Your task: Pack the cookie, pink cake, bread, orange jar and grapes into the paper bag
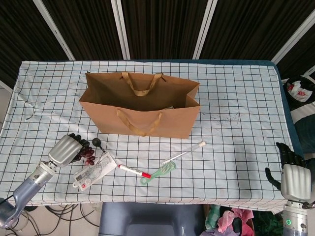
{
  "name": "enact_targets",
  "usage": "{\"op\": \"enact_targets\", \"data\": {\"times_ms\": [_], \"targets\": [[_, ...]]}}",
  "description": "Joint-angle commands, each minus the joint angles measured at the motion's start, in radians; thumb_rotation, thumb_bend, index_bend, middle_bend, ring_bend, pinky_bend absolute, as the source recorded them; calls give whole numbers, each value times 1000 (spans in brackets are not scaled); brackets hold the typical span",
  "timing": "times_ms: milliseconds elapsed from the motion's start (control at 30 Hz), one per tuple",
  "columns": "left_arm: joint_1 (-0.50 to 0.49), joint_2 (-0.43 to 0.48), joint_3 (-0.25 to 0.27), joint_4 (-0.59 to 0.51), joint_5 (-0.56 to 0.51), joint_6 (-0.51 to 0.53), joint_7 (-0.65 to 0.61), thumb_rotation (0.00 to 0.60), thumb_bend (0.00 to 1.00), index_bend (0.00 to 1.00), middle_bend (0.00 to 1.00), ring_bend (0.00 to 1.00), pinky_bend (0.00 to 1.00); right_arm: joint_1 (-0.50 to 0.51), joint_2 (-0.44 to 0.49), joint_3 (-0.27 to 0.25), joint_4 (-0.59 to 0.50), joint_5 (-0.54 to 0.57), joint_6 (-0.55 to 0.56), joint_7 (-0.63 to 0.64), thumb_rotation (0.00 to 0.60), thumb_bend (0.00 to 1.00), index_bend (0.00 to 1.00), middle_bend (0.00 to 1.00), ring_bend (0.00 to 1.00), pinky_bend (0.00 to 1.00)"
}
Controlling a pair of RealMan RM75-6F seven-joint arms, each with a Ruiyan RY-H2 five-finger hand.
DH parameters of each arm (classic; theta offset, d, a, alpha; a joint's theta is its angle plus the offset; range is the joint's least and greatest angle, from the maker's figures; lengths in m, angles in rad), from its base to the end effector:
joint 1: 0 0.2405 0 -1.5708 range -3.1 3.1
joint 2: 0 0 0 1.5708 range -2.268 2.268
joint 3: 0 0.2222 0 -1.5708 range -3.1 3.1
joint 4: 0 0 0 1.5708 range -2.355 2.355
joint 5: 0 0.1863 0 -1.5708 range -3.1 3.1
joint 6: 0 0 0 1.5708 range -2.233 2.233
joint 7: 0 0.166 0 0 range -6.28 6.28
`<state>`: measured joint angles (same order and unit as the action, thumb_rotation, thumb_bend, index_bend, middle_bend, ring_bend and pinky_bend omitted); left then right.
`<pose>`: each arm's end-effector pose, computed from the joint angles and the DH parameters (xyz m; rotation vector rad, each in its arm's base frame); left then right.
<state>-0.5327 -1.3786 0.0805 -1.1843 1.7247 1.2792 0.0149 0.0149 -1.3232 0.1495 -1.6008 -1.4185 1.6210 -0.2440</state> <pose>-0.2122 0.2858 0.0620 -2.0401 -0.4832 -0.9027 -0.2691 -0.1927 0.1522 1.1477 -0.8003 0.8726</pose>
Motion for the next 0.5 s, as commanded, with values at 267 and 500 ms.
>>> {"op": "enact_targets", "data": {"times_ms": [267, 500], "targets": [[-70, 253, -123, -469, 72, 75, 226, 600, 444, 532, 599, 459, 562, -2, 1, 2, -6, 3, 4, -3, 600, 253, 143, 145, 214, 234], [-148, 379, -229, -714, 1, -38, 353, 600, 444, 521, 596, 457, 562, -1, 3, 3, -7, 10, -3, -4, 600, 252, 143, 145, 214, 234]]}}
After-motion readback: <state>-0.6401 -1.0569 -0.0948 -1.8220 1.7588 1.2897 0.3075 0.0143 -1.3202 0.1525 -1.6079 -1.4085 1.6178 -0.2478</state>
